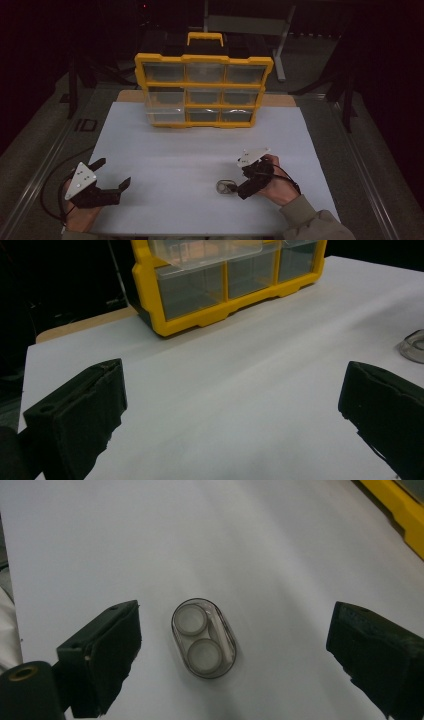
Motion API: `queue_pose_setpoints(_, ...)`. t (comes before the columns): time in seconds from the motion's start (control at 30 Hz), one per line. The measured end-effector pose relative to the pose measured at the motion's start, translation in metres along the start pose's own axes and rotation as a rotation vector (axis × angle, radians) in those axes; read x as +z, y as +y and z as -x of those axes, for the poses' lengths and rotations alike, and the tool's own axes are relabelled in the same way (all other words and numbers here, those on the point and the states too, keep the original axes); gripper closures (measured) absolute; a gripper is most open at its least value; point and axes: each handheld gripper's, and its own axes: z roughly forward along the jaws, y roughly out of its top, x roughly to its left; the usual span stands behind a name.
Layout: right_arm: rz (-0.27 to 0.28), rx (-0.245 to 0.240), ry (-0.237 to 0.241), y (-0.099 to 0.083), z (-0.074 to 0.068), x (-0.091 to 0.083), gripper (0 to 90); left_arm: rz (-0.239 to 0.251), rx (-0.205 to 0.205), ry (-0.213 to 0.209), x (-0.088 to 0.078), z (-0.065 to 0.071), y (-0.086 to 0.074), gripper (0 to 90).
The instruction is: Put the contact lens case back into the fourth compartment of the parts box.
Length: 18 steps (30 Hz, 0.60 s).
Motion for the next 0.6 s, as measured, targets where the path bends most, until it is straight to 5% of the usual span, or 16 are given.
queue_pose_setpoints(0.6, -0.072, -0.012, 0.07, 0.002, 0.008, 0.023, 7.0, 0.001, 0.0, -0.001, 0.0, 0.0, 0.0, 0.0)
